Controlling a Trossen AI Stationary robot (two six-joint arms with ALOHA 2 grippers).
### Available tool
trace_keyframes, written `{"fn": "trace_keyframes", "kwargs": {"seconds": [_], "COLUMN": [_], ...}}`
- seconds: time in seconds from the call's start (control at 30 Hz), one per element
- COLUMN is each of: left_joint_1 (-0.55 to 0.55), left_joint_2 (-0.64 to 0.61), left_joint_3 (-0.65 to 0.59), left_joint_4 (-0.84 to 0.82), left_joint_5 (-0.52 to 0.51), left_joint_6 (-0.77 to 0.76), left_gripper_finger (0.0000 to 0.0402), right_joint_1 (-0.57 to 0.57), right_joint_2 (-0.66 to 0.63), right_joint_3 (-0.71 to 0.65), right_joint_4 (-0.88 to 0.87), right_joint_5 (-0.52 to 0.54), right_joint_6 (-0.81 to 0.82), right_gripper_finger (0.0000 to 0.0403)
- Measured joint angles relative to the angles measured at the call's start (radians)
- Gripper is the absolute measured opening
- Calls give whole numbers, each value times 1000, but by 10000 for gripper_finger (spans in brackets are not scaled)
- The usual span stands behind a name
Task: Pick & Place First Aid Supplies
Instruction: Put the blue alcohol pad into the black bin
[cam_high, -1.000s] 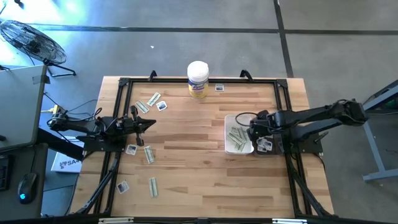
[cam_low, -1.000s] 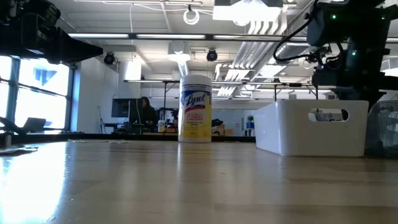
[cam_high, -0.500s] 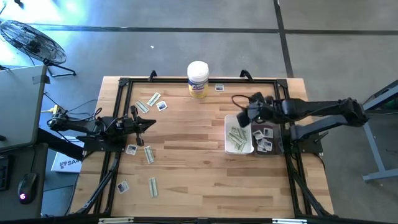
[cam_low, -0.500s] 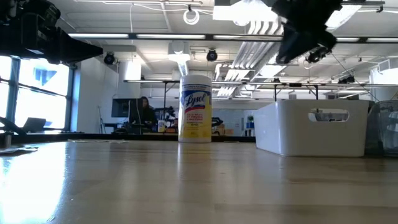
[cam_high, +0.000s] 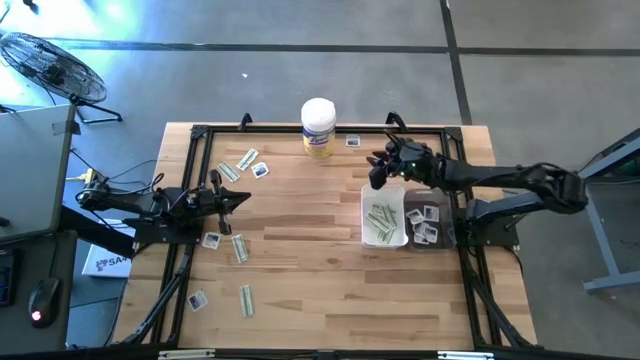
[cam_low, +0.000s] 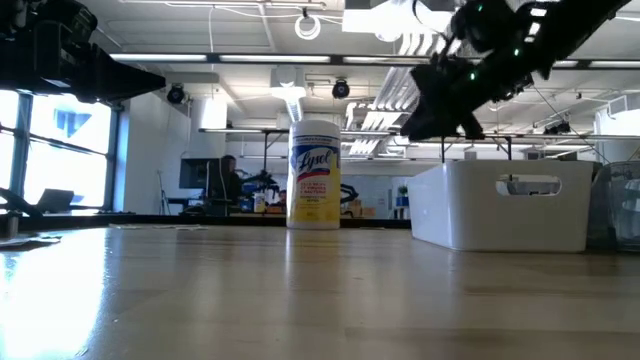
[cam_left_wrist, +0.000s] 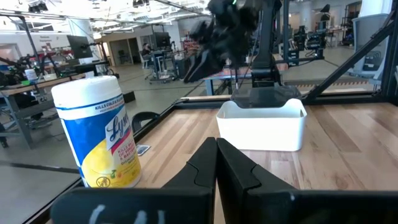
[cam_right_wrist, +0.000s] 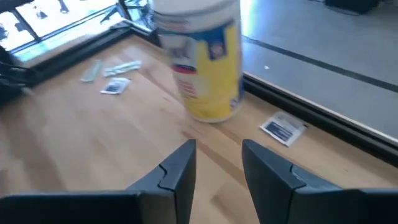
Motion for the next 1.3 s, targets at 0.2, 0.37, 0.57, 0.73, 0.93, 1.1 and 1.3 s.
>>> {"fn": "trace_keyframes", "kwargs": {"seconds": [0.2, 0.37, 0.57, 0.73, 0.93, 1.1, 1.3], "left_joint_1": [0, 0, 0, 0, 0, 0, 0], "left_joint_2": [0, 0, 0, 0, 0, 0, 0], "left_joint_3": [0, 0, 0, 0, 0, 0, 0], "left_joint_4": [0, 0, 0, 0, 0, 0, 0], "left_joint_5": [0, 0, 0, 0, 0, 0, 0], "left_joint_6": [0, 0, 0, 0, 0, 0, 0], "left_gripper_finger": [1, 1, 1, 1, 1, 1, 1], "right_joint_1": [-109, -188, -266, -301, -324, -340, -374], "right_joint_2": [186, 352, 522, 651, 751, 779, 779], "right_joint_3": [4, 87, 207, 300, 405, 462, 464], "right_joint_4": [96, 99, 97, 93, 24, -34, -43], "right_joint_5": [-81, -100, -203, -226, -198, -246, -328], "right_joint_6": [-35, -99, -296, -358, -341, -387, -364], "right_gripper_finger": [123, 123, 123, 123, 123, 123, 123]}}
